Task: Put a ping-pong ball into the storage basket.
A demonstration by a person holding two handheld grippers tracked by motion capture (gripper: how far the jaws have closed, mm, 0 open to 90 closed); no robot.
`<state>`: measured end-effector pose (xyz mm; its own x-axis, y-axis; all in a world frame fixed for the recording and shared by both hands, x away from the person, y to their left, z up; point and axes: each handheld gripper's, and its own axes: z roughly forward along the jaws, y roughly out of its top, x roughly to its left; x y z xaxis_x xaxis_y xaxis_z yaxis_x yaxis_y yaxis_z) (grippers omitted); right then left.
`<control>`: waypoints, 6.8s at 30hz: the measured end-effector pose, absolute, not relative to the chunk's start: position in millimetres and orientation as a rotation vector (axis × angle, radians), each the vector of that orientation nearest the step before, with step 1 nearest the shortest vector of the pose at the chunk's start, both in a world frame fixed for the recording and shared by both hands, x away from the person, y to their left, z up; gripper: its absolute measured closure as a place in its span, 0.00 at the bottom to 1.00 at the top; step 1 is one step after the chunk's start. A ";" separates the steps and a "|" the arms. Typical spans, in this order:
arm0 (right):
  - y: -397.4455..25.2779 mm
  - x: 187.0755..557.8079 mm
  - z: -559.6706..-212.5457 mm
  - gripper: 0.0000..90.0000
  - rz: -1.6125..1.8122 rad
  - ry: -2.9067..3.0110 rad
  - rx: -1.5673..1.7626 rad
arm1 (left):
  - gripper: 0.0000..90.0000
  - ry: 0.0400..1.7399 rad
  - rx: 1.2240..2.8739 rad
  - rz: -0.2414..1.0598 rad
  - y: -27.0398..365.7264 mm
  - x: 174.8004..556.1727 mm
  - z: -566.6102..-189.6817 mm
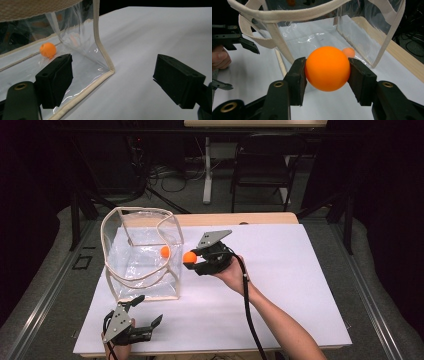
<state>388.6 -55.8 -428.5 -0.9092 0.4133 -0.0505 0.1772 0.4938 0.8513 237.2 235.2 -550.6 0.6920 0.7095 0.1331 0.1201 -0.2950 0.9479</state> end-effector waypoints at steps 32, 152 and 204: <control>-47.4 390.8 -409.7 0.57 1.362 2.482 0.465 | 0.17 0.662 1.803 0.669 235.2 237.8 -550.7; -1.0 395.1 -353.3 0.57 1.408 2.422 0.357 | 0.17 0.664 1.796 0.680 236.3 237.1 -549.5; 52.1 400.6 -370.3 0.57 1.304 2.530 0.323 | 0.17 0.652 1.795 0.683 237.1 235.8 -548.2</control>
<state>400.6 52.1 -370.3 -0.9371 0.3195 -0.1404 0.0710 0.5684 0.8197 235.8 237.1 -548.2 0.6875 0.7123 0.1413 0.1080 -0.2927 0.9501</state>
